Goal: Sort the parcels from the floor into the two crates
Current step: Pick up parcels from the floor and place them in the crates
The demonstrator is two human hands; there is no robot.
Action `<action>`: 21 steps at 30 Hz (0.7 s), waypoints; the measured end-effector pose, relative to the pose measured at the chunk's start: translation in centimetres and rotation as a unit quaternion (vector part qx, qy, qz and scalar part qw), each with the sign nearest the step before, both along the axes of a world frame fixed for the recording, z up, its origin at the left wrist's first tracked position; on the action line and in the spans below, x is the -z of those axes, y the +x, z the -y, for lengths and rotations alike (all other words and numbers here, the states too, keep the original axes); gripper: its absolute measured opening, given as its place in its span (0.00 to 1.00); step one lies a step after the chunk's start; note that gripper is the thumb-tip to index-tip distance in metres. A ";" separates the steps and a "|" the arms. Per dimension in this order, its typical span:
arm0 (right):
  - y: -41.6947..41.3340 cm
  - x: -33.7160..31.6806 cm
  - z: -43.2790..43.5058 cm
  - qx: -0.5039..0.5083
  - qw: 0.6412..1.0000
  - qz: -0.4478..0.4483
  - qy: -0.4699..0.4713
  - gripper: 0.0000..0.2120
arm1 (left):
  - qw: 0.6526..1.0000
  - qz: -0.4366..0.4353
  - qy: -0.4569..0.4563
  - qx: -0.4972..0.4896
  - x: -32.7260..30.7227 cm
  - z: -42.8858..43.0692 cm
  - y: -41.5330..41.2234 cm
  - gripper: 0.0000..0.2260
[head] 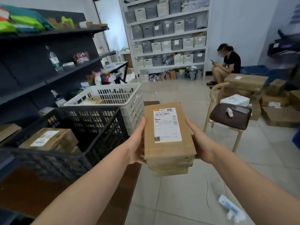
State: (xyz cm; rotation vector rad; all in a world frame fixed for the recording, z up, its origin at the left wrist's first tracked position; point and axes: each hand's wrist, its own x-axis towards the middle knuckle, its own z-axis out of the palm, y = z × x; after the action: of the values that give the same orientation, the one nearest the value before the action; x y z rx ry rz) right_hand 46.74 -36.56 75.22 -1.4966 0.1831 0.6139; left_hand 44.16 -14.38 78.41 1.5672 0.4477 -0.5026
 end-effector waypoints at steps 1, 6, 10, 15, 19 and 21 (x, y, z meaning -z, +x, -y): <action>1.3 -0.5 -0.2 0.007 1.000 0.007 0.004 0.43 | 1.000 0.005 0.002 0.000 -0.6 -0.1 1.4 0.46; 9.0 -3.1 -1.8 0.021 0.998 0.061 0.012 0.39 | 0.999 0.031 -0.006 -0.034 -2.7 -0.6 8.4 0.45; 16.0 -5.4 -3.1 -0.002 0.995 0.095 0.031 0.30 | 0.995 0.048 -0.035 -0.081 -4.5 -1.2 13.7 0.43; 25.3 -8.6 -4.6 -0.071 0.990 0.112 0.053 0.31 | 0.982 0.089 -0.019 -0.164 -7.3 -1.4 20.0 0.42; 31.5 -10.9 -7.0 -0.128 0.983 0.112 0.069 0.34 | 0.969 0.104 -0.019 -0.226 -9.5 -2.3 23.5 0.41; 34.1 -11.7 -8.6 -0.152 0.979 0.110 0.081 0.33 | 0.960 0.111 -0.013 -0.258 -10.5 -3.1 24.7 0.41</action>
State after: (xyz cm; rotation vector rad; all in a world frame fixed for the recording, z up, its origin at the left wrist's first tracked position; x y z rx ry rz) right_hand 80.82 -27.91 86.92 -1.4313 -0.2668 0.6834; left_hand 68.88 -11.30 88.88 1.3910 0.6464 0.0685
